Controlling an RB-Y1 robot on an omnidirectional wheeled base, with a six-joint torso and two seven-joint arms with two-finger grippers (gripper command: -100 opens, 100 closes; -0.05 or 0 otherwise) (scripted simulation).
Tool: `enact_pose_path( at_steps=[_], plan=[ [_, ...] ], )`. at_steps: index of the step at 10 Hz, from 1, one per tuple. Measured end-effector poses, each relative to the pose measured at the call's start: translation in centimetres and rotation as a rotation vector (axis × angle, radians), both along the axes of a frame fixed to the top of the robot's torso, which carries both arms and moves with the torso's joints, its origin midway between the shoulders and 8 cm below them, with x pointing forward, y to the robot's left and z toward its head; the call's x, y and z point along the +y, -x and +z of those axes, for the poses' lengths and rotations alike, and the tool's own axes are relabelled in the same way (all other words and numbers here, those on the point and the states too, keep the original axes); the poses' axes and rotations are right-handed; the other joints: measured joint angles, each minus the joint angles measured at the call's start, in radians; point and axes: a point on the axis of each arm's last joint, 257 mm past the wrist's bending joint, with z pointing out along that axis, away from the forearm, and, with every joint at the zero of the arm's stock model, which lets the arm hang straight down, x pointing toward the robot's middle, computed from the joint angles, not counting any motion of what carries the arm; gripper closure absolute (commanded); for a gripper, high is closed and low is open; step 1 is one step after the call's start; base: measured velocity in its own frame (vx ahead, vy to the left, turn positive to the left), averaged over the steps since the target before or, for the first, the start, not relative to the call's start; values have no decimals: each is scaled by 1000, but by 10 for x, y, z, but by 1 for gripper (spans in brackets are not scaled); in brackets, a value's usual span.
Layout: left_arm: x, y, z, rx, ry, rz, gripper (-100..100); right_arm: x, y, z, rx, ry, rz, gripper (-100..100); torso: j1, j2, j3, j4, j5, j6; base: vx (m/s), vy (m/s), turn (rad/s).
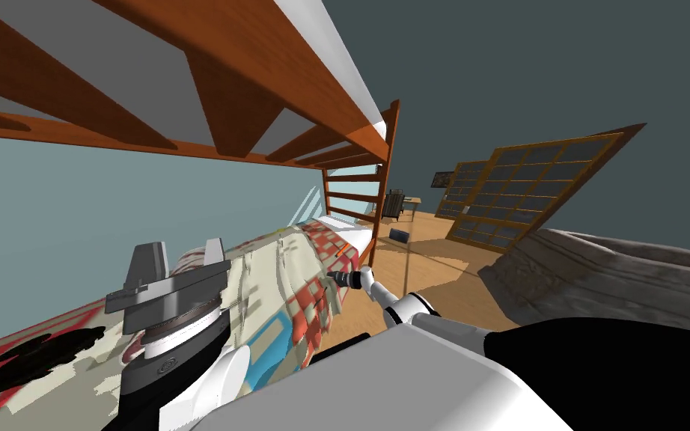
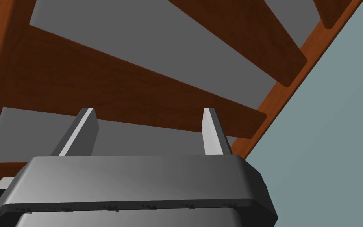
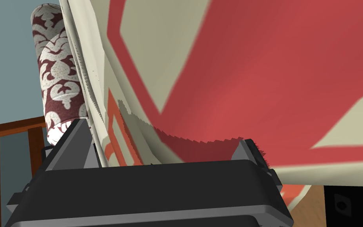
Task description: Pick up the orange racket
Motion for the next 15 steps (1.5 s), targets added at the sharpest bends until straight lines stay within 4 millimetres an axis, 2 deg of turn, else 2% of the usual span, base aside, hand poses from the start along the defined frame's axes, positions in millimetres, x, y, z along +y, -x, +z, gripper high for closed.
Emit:
enact_pose_path(
  at_steps=[1, 3, 10, 12, 13, 15],
  plan=[
    [0, 0, 0, 0, 0, 0, 0, -3, -2, -1, 4, -5, -12, -100, 0, -2, -1, 0, 0, 0, -28, 16, 391],
    [0, 0, 0, 0, 0, 0, 0, -25, -10, -2, 5, -9, -62, -100, 0, -2, -1, -1, 0, 0, -37, 7, 284],
    [0, 0, 0, 0, 0, 0, 0, -127, -24, -7, 4, -4, -261, -100, 0, -1, -1, 0, 0, 0, -40, 11, 275],
    [0, 0, 0, 0, 0, 0, 0, -143, -26, -6, 6, -9, -295, -100, -1, -3, -2, -1, 0, 1, -22, 13, 99],
    [0, 0, 0, 0, 0, 0, 0, -162, -27, -7, 4, -4, -324, -100, 0, -2, -1, 0, 0, 0, -30, 18, 271],
    [0, 0, 0, 0, 0, 0, 0, -186, -26, -3, -3, 6, -371, -100, 0, -1, -1, 0, 0, 0, -42, 15, 303]
  ],
)
